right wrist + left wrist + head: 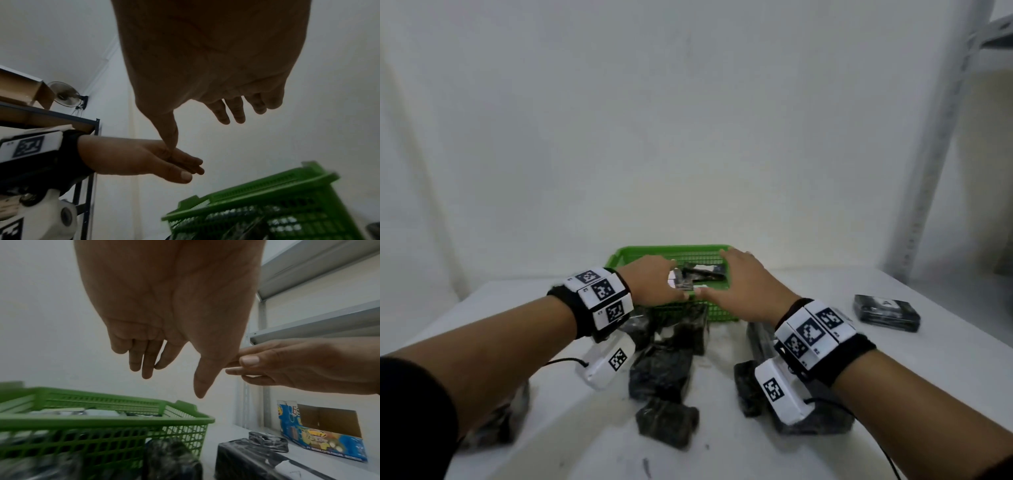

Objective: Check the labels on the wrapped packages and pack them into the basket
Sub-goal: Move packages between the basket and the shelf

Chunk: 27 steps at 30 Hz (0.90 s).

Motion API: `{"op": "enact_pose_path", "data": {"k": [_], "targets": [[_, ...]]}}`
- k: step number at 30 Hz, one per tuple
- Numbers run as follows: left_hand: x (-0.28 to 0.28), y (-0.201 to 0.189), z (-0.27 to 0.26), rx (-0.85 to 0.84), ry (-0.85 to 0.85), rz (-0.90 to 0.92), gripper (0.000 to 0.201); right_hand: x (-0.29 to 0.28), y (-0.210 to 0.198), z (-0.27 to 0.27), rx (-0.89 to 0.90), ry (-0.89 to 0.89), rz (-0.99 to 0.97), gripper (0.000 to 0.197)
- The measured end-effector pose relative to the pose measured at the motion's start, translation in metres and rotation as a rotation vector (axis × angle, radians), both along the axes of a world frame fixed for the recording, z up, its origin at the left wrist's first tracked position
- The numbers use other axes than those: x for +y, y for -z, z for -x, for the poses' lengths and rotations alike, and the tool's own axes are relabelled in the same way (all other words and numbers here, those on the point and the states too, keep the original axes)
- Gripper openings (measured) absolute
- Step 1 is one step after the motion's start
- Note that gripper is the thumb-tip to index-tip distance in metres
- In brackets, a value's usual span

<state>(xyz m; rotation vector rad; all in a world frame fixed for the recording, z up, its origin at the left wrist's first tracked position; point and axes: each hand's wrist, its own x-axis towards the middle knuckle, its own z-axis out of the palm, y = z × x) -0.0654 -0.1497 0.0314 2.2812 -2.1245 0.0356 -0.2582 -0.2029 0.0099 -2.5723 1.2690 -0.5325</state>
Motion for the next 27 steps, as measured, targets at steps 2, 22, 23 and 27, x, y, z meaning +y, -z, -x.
{"op": "enact_pose_path", "data": {"k": [2,22,23,27], "targets": [[0.011,0.007,-0.020,0.033,-0.015,-0.010,0.080,0.011,0.008,-0.021,0.030,-0.038,-0.024,0.099],[0.066,0.077,-0.042,0.337,0.212,-0.328,0.072,0.058,0.074,-0.053,0.303,-0.180,-0.177,0.074],[0.065,0.077,-0.041,0.352,0.209,-0.318,0.068,0.059,0.074,-0.052,0.313,-0.188,-0.175,0.074],[0.063,0.083,-0.044,0.421,0.180,-0.212,0.056,0.064,0.070,-0.050,0.320,-0.199,-0.140,0.074]]}}
